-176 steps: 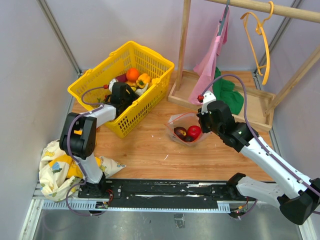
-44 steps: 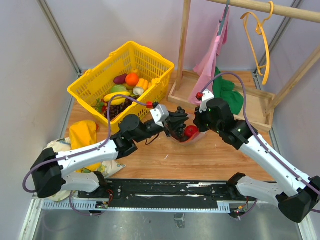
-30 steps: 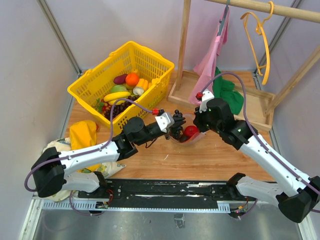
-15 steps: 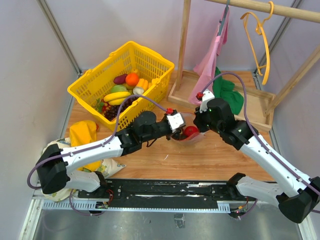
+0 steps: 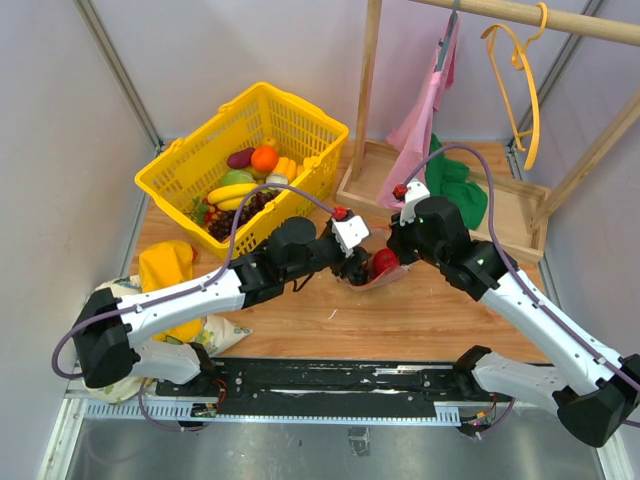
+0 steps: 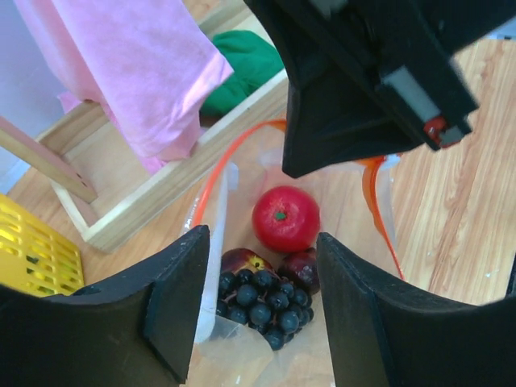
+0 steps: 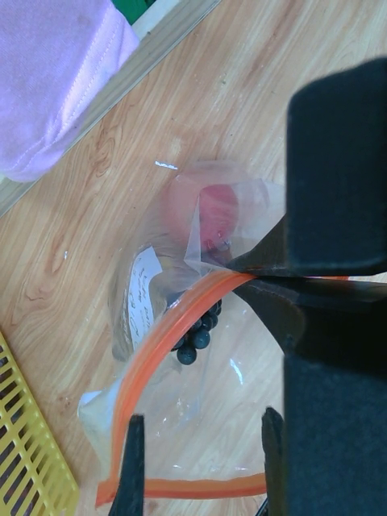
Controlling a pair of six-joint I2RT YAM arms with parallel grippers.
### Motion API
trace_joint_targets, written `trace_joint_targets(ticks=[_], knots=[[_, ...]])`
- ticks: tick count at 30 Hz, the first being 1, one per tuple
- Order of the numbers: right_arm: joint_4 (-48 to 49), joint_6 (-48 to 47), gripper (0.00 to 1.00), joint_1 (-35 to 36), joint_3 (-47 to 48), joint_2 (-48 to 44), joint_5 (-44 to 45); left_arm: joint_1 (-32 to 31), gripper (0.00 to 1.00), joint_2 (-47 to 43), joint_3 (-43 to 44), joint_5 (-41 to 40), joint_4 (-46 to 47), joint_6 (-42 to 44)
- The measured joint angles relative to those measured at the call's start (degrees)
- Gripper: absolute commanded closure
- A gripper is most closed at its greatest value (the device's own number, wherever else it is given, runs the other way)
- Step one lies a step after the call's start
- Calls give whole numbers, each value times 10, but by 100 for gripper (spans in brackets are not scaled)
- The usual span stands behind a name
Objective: Place the food in the zip-top bag and seal the zipper
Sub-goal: Place the fake fruit in the zipper food storage bag, then pick up the fake fruit from the bin.
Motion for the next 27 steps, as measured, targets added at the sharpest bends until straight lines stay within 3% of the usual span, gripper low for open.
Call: trace_joint_targets(ticks=[11,19,27], knots=[[0,0,99,0,1,-2,0,0,29,-56,66,-51,-70,-60],[0,0,99,0,2,-2,0,0,29,-49,90,-137,-184,-130],[0,0,99,0,3,-2,0,0,29,-30,90,-169,-251,-204]])
